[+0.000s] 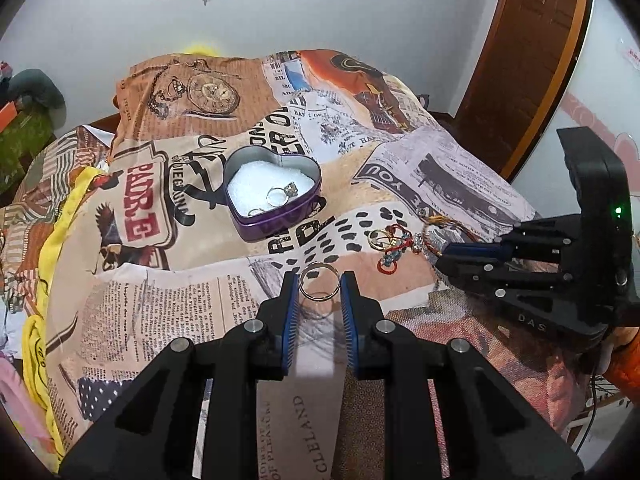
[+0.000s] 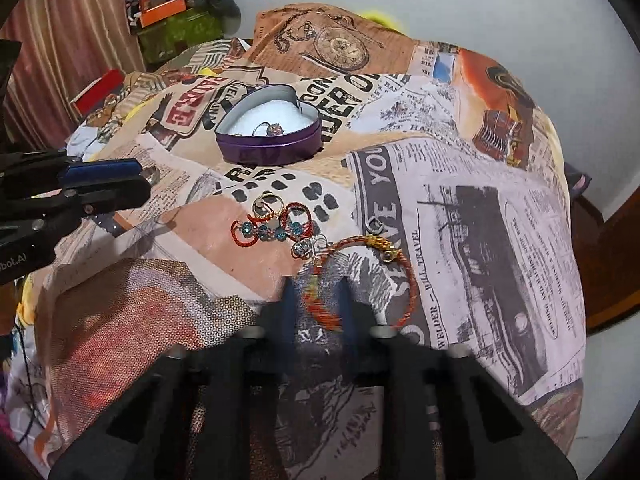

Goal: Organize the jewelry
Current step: 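Drop the ring into the tin with the left tool while the right tool lowers the bracelet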

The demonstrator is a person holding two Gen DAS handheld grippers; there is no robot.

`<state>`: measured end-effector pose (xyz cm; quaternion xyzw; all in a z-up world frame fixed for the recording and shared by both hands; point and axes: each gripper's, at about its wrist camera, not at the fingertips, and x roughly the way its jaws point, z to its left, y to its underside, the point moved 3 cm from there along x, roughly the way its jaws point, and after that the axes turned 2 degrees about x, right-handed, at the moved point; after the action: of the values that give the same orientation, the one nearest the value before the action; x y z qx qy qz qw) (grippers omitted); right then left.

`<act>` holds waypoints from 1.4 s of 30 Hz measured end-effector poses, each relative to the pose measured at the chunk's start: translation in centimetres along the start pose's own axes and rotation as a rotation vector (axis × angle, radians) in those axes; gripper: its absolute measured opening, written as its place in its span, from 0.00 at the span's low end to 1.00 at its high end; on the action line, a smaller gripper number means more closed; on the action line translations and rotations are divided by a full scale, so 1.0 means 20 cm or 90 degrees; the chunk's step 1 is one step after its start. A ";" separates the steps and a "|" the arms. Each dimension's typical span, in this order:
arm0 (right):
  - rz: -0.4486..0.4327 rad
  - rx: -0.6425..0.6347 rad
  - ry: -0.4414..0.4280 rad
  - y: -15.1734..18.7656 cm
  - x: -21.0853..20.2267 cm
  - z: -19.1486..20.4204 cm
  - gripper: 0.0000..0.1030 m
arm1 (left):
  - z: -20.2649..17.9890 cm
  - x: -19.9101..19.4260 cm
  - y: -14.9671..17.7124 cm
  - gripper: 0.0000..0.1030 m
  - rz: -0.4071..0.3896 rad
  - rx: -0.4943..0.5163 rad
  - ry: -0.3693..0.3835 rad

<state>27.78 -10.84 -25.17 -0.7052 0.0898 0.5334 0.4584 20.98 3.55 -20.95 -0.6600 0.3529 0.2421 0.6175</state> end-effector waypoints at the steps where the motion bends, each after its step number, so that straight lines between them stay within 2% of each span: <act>1: 0.001 0.004 -0.001 0.00 0.00 0.00 0.07 | 0.00 -0.01 0.00 0.19 -0.002 -0.001 -0.001; 10: -0.022 0.028 -0.004 -0.03 -0.10 0.01 0.05 | 0.03 -0.07 -0.02 0.19 -0.021 -0.005 -0.003; 24: -0.113 0.032 -0.007 -0.31 -0.25 0.04 0.05 | 0.16 -0.14 -0.13 0.19 -0.058 -0.017 -0.024; 31: -0.128 0.029 -0.028 -0.45 -0.20 0.09 0.05 | 0.24 -0.08 -0.20 0.19 -0.059 -0.017 -0.031; 42: -0.088 0.032 -0.076 -0.65 0.03 0.17 0.05 | 0.32 0.17 -0.27 0.19 -0.021 -0.008 -0.016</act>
<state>33.78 -0.86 -18.50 -0.6646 0.0269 0.5395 0.5163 28.02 9.21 -20.75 -0.6666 0.3324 0.2423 0.6217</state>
